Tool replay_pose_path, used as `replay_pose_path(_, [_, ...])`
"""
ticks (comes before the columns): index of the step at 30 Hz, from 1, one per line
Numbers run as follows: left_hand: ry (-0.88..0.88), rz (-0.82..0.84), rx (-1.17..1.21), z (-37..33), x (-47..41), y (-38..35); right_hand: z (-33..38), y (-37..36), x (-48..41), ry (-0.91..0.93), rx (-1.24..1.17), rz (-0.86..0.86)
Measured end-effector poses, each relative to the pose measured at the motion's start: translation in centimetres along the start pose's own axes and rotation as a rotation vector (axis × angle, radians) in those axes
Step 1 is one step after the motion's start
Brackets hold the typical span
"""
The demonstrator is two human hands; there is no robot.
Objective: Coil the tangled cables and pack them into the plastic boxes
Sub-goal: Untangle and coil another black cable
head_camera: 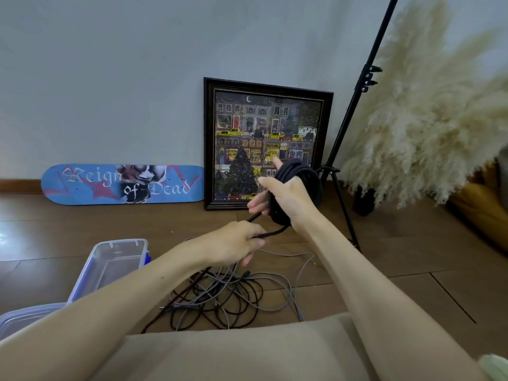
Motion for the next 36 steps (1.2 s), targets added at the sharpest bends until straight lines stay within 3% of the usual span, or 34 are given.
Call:
replay_pose_path(2, [-0.014,-0.013,-0.061,-0.4,0.2,0.4,-0.1,-0.7,0.1,-0.002,0.177,-0.057])
replay_pose_path(4, [-0.059,-0.072,-0.158,-0.9,0.5,1.3,-0.5,-1.0,-0.2,0.020,0.603,-0.189])
replay_pose_path(6, [-0.086,-0.206,-0.291,-1.0,1.0,2.6,-1.0,-0.9,-0.4,0.011,0.962,-0.264])
replay_pose_path(7, [-0.079,-0.280,-0.357,-1.0,1.3,3.3,-1.4,-0.8,-0.5,-0.019,1.008,-0.226])
replay_pose_path(11, [-0.034,-0.390,-0.418,-0.4,2.0,5.3,-2.0,-0.9,-0.1,-0.211,0.698,0.047])
replay_pose_path(15, [-0.005,-0.332,-0.187,0.6,2.0,6.0,-2.0,-1.4,0.2,-0.360,0.559,0.323])
replay_pose_path(20, [-0.036,-0.397,0.188,0.7,2.7,7.4,-1.4,-1.2,1.3,-0.346,0.471,0.585])
replay_pose_path(27, [-0.008,-0.537,0.568,1.9,2.5,7.2,-0.7,-1.0,1.2,-0.368,0.084,0.965])
replay_pose_path(31, [0.024,-0.647,0.729,2.9,2.2,6.9,-0.6,-0.9,1.0,-0.333,-0.116,1.062])
replay_pose_path(36, [0.040,-0.632,0.865,3.5,1.3,4.4,-0.2,-0.5,1.0,-0.273,-0.444,1.144])
Point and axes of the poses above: each hand's wrist, its own x-axis away from the middle knuckle, its own y-axis out of the back of the hand, z = x × y, the point moved 1 cm from there along -x, towards the middle knuckle, and after that the axes turned 13 degrees about -y, right-handed, at the moved point
